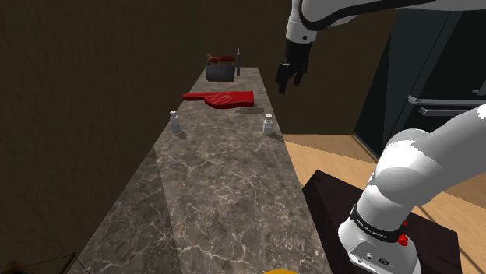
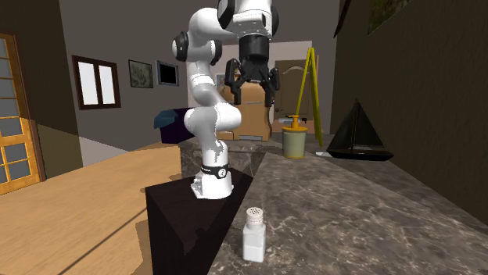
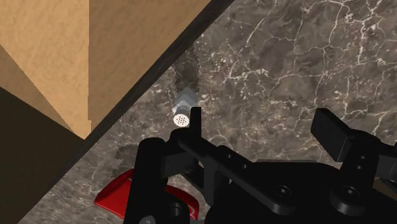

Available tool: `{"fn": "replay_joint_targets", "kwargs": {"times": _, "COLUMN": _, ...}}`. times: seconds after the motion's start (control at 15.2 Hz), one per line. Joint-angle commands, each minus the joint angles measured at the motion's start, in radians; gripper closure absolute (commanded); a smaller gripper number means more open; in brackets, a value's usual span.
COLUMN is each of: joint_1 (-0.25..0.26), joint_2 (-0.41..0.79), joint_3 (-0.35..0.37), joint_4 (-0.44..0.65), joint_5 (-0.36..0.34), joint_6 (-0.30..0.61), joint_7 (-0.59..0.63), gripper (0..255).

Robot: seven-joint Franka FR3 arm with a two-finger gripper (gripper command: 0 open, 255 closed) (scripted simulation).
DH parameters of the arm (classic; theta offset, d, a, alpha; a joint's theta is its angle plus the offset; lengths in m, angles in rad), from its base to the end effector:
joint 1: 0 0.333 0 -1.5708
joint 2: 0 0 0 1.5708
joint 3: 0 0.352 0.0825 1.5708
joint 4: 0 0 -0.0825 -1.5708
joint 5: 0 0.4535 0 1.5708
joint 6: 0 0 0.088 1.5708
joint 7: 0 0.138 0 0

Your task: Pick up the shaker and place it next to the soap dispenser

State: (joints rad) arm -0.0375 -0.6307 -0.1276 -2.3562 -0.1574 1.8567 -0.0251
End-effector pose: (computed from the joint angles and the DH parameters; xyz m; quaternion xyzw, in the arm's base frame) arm 0.4173 -0.0927 0.5500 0.9963 -0.0427 0.0606 0.0444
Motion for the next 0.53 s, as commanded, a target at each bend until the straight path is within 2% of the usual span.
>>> {"fn": "replay_joint_targets", "kwargs": {"times": 0.0, "joint_1": -0.003, "joint_2": 0.072, "joint_3": -0.021, "joint_4": 0.014, "joint_5": -0.007, "joint_6": 0.047, "joint_7": -0.016, "gripper": 0}}
{"fn": "replay_joint_targets", "kwargs": {"times": 0.46, "joint_1": -0.010, "joint_2": 0.324, "joint_3": -0.086, "joint_4": 0.081, "joint_5": -0.008, "joint_6": 0.193, "joint_7": -0.073, "gripper": 0}}
